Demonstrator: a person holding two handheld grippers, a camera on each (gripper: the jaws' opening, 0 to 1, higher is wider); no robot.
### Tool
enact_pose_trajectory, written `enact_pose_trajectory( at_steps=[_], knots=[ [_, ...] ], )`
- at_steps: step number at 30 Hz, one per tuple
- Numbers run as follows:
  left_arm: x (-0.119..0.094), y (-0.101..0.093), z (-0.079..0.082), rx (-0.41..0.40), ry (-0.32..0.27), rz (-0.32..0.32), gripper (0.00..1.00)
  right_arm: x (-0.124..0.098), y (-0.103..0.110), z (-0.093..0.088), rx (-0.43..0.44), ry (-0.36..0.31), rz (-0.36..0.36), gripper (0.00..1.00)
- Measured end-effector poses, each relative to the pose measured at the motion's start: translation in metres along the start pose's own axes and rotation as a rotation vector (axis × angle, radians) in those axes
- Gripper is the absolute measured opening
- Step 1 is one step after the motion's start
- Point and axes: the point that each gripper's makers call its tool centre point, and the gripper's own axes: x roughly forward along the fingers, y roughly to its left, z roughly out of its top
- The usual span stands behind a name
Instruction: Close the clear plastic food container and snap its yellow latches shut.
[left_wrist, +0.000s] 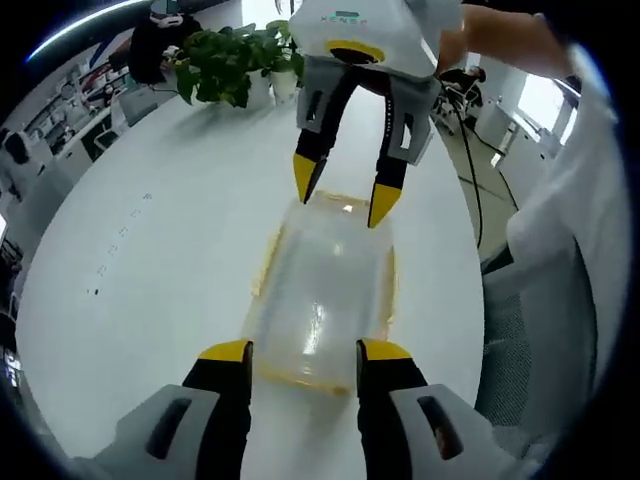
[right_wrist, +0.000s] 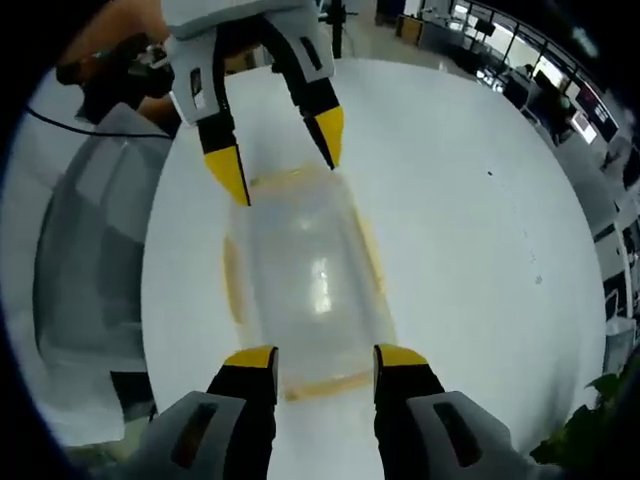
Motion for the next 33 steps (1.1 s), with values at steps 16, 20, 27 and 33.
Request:
enact_pose_trajectory(
  at_steps=[16,20,27,33],
  knots=[
    [0.012,-0.009,0.014,0.066,-0.015,-0.023,0.38,0.009,0.005,0.017,-0.051,-0.016,0.022,0.36],
    [0.014,-0.009,0.019,0.073,-0.022,-0.026,0.38,0.010,0.006,0.023,-0.056,-0.026,0.026,0.36],
    [0.018,-0.014,0.029,0.075,-0.036,-0.035,0.38,0.013,0.008,0.030,-0.066,-0.035,0.034,0.36],
    [0.021,-0.018,0.029,0.075,-0.035,-0.043,0.38,0.013,0.007,0.032,-0.064,-0.047,0.038,0.36]
  ],
)
